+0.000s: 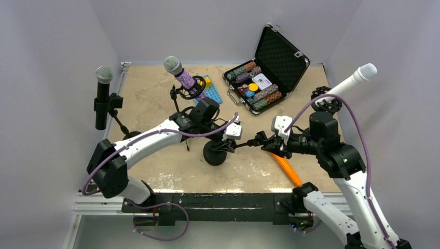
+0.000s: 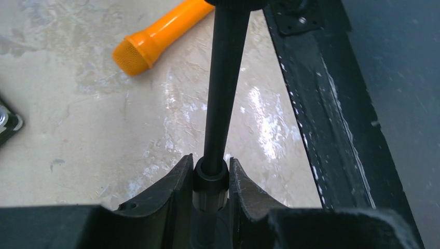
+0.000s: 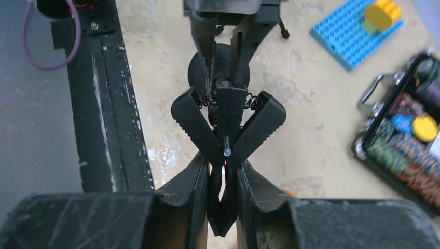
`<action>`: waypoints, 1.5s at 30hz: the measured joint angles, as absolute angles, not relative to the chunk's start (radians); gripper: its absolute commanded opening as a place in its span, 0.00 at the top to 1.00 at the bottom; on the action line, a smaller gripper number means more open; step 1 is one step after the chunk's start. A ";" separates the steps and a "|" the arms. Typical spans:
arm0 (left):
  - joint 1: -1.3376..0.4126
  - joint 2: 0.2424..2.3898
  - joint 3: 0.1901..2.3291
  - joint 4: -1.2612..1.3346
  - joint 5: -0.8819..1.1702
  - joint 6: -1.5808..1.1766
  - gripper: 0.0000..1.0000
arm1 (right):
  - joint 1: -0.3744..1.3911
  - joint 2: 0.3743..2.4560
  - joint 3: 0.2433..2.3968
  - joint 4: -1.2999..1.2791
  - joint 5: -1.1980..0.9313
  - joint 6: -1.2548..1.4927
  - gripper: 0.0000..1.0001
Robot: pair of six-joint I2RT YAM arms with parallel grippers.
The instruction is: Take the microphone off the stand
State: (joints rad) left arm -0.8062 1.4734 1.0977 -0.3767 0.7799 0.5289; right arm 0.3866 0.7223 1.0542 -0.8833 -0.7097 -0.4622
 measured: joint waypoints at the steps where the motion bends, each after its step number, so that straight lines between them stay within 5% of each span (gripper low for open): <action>1: -0.798 1.483 1.129 -0.436 0.800 0.572 1.00 | 0.387 0.719 1.054 -0.891 -0.729 -0.508 1.00; 3: -0.788 1.497 1.173 -0.524 0.837 0.637 1.00 | 0.387 0.722 1.054 -0.899 -0.759 -0.578 1.00; 5: -0.786 1.499 1.177 -0.559 0.858 0.655 1.00 | 0.388 0.735 1.054 -0.897 -0.783 -0.593 0.77; 11: -0.782 1.494 1.122 -0.544 0.841 0.585 1.00 | 0.390 0.867 1.073 -0.846 -0.807 -0.381 0.42; 27: -0.780 1.471 1.097 -0.527 0.819 0.547 1.00 | 0.408 0.944 1.125 -0.762 -0.850 -0.167 0.26; 32: -0.784 1.472 1.097 -0.530 0.821 0.560 1.00 | 0.427 0.961 1.137 -0.762 -0.846 -0.194 0.37; 37: -0.789 1.472 1.102 -0.540 0.818 0.581 0.98 | 0.458 0.990 1.141 -0.763 -0.829 -0.239 0.85; 39: -0.788 1.472 1.105 -0.551 0.811 0.593 0.71 | 0.472 0.994 1.145 -0.766 -0.825 -0.258 1.00; 41: -0.788 1.470 1.109 -0.561 0.802 0.596 0.48 | 0.478 0.994 1.149 -0.769 -0.810 -0.268 1.00; 43: -0.792 1.454 1.098 -0.535 0.763 0.594 0.34 | 0.479 0.991 1.151 -0.774 -0.796 -0.270 1.00; 45: -0.794 1.377 1.017 -0.434 0.696 0.580 0.30 | 0.479 0.983 1.151 -0.781 -0.780 -0.262 1.00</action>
